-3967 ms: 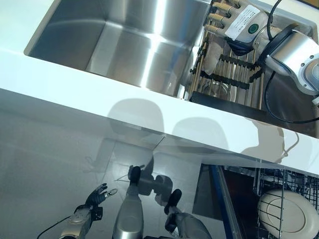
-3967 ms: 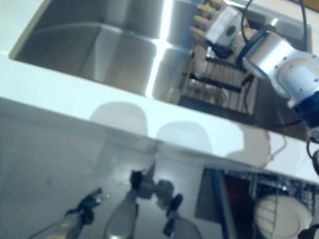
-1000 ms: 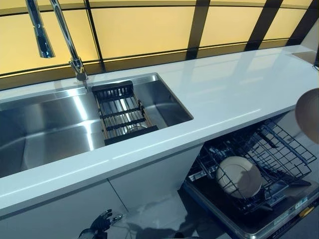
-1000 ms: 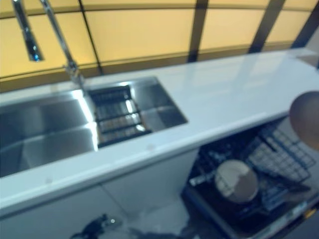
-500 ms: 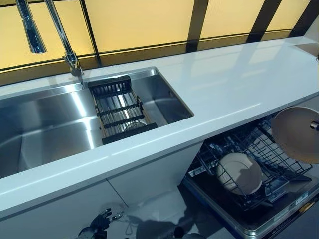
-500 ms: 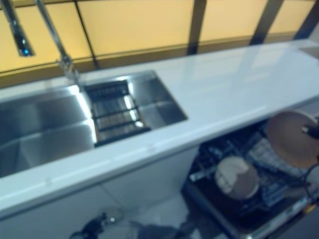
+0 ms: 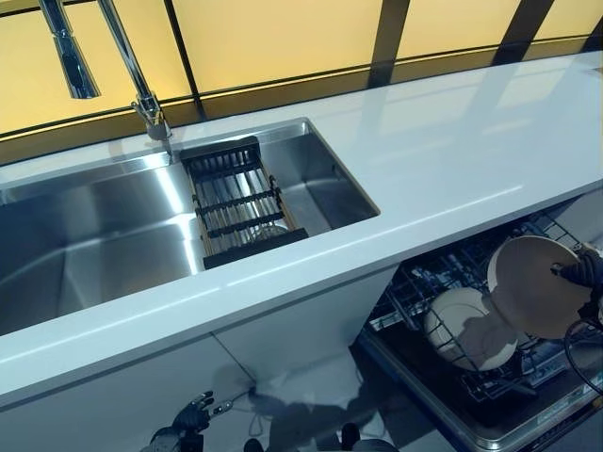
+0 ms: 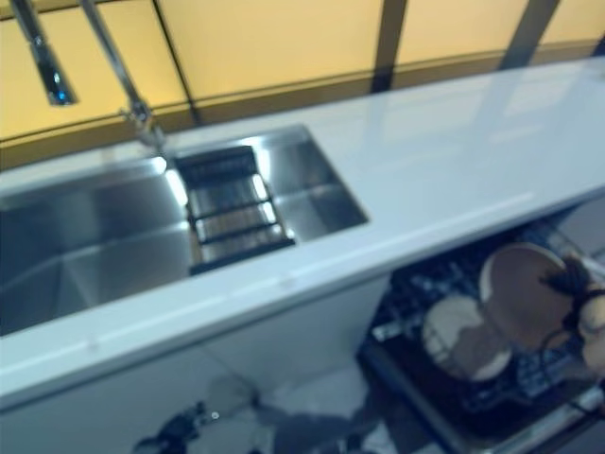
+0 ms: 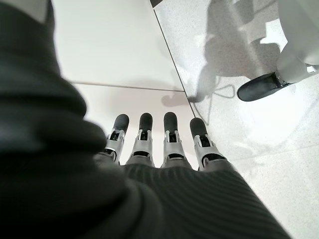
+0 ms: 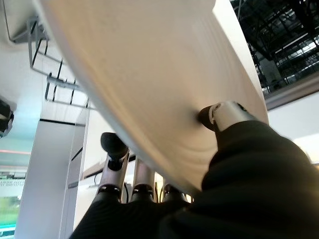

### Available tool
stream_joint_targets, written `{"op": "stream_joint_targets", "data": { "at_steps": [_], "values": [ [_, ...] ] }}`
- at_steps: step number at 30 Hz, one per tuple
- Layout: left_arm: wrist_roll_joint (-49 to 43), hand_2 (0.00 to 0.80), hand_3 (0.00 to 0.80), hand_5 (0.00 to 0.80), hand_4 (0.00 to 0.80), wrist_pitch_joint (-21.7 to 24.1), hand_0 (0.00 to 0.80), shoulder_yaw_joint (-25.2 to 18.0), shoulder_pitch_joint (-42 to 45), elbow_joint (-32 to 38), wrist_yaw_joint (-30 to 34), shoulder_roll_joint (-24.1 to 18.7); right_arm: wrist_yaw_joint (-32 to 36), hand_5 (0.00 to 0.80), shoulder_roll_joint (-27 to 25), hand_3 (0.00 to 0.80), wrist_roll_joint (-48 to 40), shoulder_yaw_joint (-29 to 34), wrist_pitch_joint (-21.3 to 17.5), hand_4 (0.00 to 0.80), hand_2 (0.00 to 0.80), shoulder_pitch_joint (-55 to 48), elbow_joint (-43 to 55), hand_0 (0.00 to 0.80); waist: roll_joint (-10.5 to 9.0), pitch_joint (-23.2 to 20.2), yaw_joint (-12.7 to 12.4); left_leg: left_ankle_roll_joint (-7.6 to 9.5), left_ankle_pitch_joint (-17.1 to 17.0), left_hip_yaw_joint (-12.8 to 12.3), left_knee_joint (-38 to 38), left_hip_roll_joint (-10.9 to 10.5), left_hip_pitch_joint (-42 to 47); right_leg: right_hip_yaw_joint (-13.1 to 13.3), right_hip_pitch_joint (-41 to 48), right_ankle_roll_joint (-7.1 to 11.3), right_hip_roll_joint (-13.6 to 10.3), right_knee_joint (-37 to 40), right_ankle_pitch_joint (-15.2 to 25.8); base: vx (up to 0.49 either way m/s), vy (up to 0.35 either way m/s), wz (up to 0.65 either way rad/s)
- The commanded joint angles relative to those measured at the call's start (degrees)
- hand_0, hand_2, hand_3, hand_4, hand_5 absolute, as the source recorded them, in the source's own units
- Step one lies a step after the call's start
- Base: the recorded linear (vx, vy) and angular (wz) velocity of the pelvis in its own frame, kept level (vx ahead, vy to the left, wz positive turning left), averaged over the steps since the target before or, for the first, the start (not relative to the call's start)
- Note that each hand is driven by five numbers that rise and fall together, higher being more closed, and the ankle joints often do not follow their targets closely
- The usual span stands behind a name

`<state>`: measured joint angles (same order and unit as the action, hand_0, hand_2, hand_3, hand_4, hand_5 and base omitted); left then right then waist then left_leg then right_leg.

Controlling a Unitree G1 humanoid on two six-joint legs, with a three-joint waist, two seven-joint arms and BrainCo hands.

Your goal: Take plates into dishwasher

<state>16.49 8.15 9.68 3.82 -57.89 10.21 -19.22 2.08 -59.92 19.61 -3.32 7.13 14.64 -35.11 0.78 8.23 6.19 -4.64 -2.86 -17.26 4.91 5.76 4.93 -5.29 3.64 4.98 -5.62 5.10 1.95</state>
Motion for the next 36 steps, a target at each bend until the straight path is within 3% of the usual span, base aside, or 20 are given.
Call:
{"op": "stream_joint_targets", "data": {
  "at_steps": [1, 18, 28, 36],
  "values": [
    [0.1, 0.0, 0.0, 0.0, 0.0, 2.1, 0.0, -0.1, -3.0, 1.7, 0.8, -2.5, -1.8, 0.8, 0.0, 0.8, 0.0, -3.6, 1.3, 0.8, 0.8, 9.5, -3.0, 0.8, -1.97, 0.1, -1.9, 2.32, 6.6, 2.1, -1.7, 0.7, 2.7, -2.9, -4.9, 4.95, -4.3, -2.5, 2.8, -0.053, -0.005, 0.02],
    [2.3, 0.0, 0.0, 0.0, 0.0, 3.0, 0.0, 0.3, -2.4, 4.3, 1.9, -1.2, -1.5, 0.8, 1.5, 0.8, 1.2, -6.0, 2.5, 0.8, 0.8, 11.5, -6.2, 0.8, 4.06, 2.4, -1.7, 1.46, 5.7, 3.6, -1.1, -0.9, 1.6, -2.6, -6.3, 4.58, -6.0, -2.5, 3.0, -0.027, 0.028, 0.01],
    [1.9, 0.0, 0.0, 0.0, 0.0, 2.4, 0.0, 0.4, -2.6, 4.7, 1.8, -1.0, 0.8, 0.8, 3.1, 0.8, 1.9, -6.3, 2.7, 0.8, 0.8, 10.2, -5.5, 0.8, 3.78, 2.4, -1.8, 1.41, 5.6, 4.0, -0.8, -0.9, 2.0, -2.7, -5.9, 4.57, -6.2, -2.4, 3.1, 0.0, 0.0, 0.0],
    [0.8, 0.0, 0.0, 0.0, 0.0, 1.7, 0.0, -0.2, -2.5, 5.0, 1.6, -1.2, 7.8, 0.8, 5.2, 0.8, 1.6, -7.6, 5.1, 0.8, 0.8, 8.6, -4.6, 0.8, 2.6, 2.3, -2.0, 1.31, 5.4, 4.1, -0.7, -0.5, 2.3, -2.7, -5.2, 4.5, -6.0, -2.1, 3.2, 0.003, -0.004, 0.01]
  ]
}}
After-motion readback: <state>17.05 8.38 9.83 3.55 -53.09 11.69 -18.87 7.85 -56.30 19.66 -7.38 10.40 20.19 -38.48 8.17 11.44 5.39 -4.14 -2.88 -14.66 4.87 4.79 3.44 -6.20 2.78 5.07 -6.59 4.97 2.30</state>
